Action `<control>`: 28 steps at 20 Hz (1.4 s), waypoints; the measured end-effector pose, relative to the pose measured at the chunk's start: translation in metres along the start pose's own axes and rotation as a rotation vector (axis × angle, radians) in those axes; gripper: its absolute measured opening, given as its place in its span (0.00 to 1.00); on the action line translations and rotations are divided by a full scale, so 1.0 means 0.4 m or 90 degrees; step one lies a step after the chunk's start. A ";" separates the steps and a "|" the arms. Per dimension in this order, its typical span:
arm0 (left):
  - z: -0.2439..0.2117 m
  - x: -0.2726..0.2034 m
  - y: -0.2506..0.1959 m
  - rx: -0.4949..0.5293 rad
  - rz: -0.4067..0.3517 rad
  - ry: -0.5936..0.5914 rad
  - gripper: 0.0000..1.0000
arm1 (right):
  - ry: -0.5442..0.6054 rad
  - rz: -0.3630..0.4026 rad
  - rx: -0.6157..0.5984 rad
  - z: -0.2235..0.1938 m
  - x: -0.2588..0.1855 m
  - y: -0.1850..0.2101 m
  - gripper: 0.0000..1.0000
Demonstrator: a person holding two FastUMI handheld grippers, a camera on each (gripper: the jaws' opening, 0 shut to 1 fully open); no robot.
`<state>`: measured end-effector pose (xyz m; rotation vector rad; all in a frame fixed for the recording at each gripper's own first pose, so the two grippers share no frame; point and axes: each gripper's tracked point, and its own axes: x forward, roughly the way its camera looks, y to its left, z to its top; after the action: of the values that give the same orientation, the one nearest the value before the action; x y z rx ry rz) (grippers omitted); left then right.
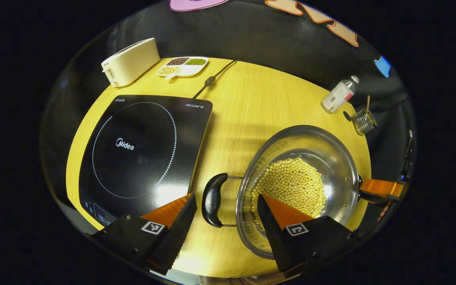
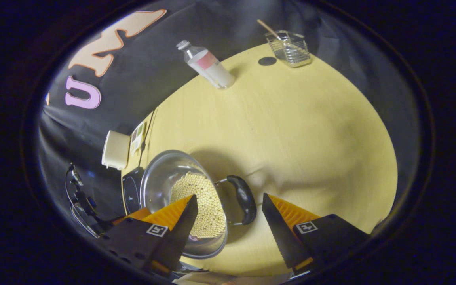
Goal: First push the handle of the pot to place it horizontally, then grasp the pot with both hands and set it on the induction cooktop.
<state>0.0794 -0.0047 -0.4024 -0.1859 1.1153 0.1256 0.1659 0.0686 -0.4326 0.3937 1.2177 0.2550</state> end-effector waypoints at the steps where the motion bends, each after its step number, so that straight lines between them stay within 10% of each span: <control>1: 0.003 0.004 -0.002 0.005 -0.002 0.001 0.94 | 0.018 0.005 -0.008 -0.010 0.010 0.001 0.93; 13: -0.008 0.072 0.014 0.038 0.003 0.053 0.82 | 0.092 0.018 -0.035 -0.030 0.128 -0.011 0.83; 15: -0.010 0.077 0.022 0.027 0.007 0.056 0.71 | 0.105 0.021 -0.032 -0.029 0.123 -0.016 0.51; 28: -0.022 0.040 -0.001 0.052 0.005 0.065 0.65 | 0.105 -0.005 -0.062 -0.035 0.070 -0.033 0.54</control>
<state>0.0787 -0.0070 -0.4206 -0.1167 1.2199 0.0777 0.1615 0.0700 -0.4664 0.2883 1.3619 0.3438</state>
